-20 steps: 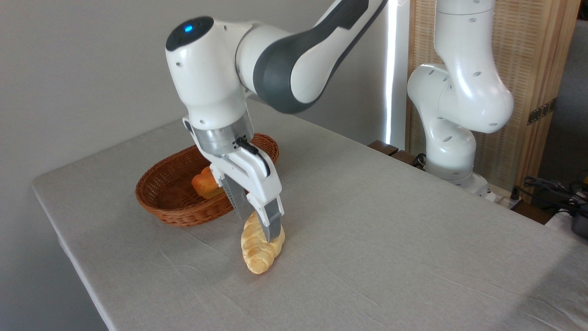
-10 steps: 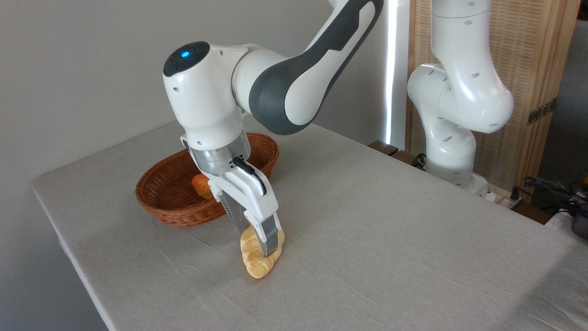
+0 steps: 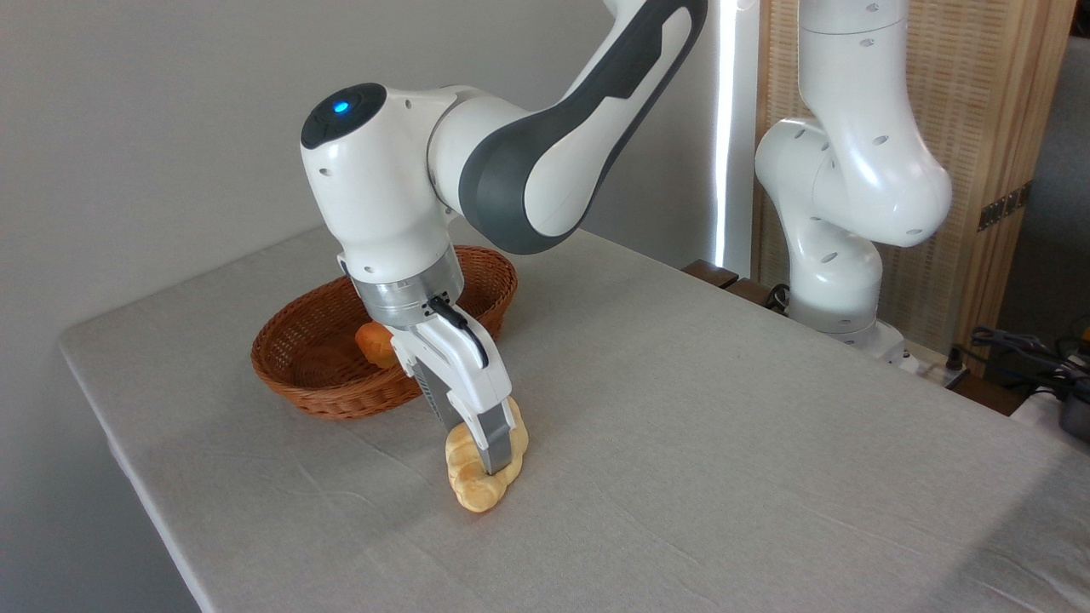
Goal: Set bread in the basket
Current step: 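Close the gripper on the golden croissant roll, then lift the croissant roll and carry it over the basket, then lower the croissant roll into the basket and open the gripper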
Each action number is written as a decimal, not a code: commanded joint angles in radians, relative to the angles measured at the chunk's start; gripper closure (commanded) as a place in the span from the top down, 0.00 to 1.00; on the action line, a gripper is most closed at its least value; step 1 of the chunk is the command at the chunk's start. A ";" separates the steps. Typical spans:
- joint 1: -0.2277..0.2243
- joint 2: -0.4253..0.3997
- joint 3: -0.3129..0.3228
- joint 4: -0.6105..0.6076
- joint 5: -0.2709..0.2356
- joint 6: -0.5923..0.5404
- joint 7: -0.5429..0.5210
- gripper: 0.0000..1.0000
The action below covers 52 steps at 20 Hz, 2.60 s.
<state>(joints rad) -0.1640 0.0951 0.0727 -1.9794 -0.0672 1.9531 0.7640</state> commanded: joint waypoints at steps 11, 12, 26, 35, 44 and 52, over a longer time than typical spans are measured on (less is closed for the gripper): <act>-0.006 0.000 -0.001 0.008 0.007 0.017 0.037 0.13; -0.006 -0.014 -0.002 0.008 0.007 0.015 0.041 0.13; -0.012 -0.106 -0.175 0.119 -0.132 -0.019 0.032 0.19; -0.014 -0.054 -0.315 0.119 -0.186 0.026 -0.002 1.00; -0.022 -0.043 -0.306 0.120 -0.189 0.030 -0.017 1.00; -0.002 -0.083 -0.225 0.189 -0.169 -0.035 -0.100 1.00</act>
<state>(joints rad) -0.1680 0.0365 -0.1982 -1.7993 -0.2398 1.9663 0.6739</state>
